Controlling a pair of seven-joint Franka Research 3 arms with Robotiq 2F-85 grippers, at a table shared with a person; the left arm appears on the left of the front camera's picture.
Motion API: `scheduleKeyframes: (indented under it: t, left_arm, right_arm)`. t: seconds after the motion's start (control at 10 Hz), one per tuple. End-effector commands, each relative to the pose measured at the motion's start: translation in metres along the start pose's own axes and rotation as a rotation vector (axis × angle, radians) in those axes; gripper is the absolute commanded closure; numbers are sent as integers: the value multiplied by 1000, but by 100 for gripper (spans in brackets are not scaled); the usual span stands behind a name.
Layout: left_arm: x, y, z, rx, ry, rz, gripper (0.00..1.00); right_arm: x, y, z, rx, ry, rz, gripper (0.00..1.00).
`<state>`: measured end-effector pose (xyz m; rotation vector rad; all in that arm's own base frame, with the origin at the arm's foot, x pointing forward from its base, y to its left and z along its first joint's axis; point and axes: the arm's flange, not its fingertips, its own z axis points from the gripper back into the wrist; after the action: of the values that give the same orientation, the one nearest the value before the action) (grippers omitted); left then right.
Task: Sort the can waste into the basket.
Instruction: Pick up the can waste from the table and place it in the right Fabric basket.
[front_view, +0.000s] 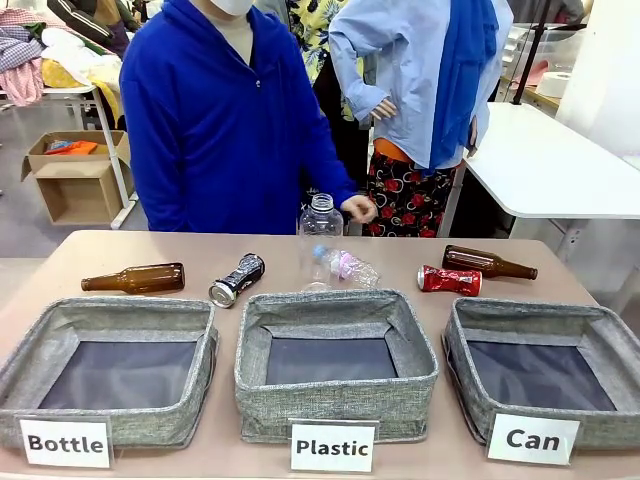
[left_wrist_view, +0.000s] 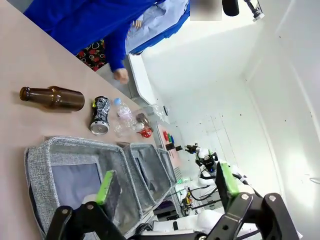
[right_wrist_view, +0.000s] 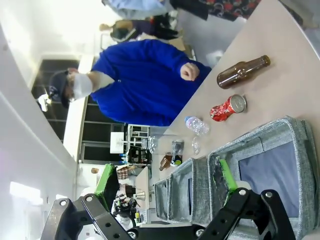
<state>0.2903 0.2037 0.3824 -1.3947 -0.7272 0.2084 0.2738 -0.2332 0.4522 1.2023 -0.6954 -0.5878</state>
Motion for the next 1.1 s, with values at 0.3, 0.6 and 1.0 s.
scheduleKeyframes:
  t: [0.3, 0.6, 1.0]
  left_arm:
    - [12, -49, -86, 218, 223, -265, 0]
    - [13, -83, -251, 528, 525, -465, 0]
    - [-1, -72, -386, 807, 611, -695, 0]
  right_arm:
    - [4, 1, -2, 22, -10, 28, 0]
    - [4, 1, -2, 22, -10, 28, 0]
    - [4, 1, -2, 22, -10, 28, 0]
